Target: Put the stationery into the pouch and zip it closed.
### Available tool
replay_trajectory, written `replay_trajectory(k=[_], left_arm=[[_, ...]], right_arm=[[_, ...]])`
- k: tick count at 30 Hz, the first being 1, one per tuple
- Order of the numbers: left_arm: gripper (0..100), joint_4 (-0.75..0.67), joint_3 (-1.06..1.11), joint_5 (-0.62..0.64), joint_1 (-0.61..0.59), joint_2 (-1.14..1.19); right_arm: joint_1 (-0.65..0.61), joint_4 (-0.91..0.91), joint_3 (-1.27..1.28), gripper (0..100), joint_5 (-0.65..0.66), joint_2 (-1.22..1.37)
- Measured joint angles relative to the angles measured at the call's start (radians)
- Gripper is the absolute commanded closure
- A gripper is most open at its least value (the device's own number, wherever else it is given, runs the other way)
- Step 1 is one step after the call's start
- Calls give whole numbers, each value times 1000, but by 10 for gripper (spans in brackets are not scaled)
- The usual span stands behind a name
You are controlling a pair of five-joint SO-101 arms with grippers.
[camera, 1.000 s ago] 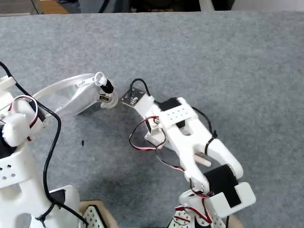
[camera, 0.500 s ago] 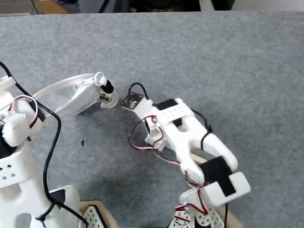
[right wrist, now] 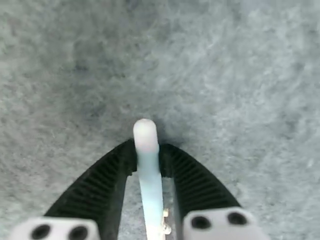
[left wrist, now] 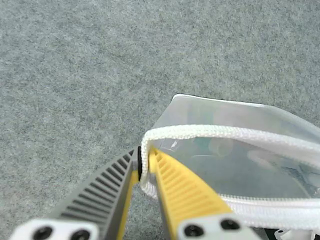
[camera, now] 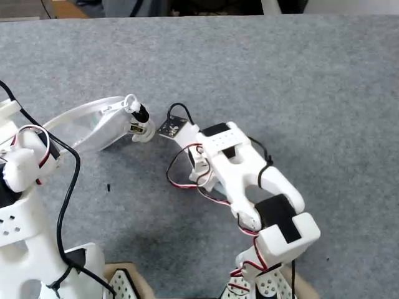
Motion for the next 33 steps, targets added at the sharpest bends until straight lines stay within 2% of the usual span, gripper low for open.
replay_trajectory(k=[10,18,22,25,29,33], left_arm=[[971,0,0,0,0,0],[971,0,0,0,0,0],[971,2,0,-2,0,0],[971,18,-2,-28,11,0],[972,40,-6,-48,92,-3],[972,49,-25,-66,150,-11]], right_arm=[[11,6,-6,986,5,-64],[144,17,-8,986,5,-474],[153,17,-14,986,0,-709],[153,17,-100,986,-87,-776],[150,18,-282,986,-255,-767],[87,18,-466,986,-307,-738]])
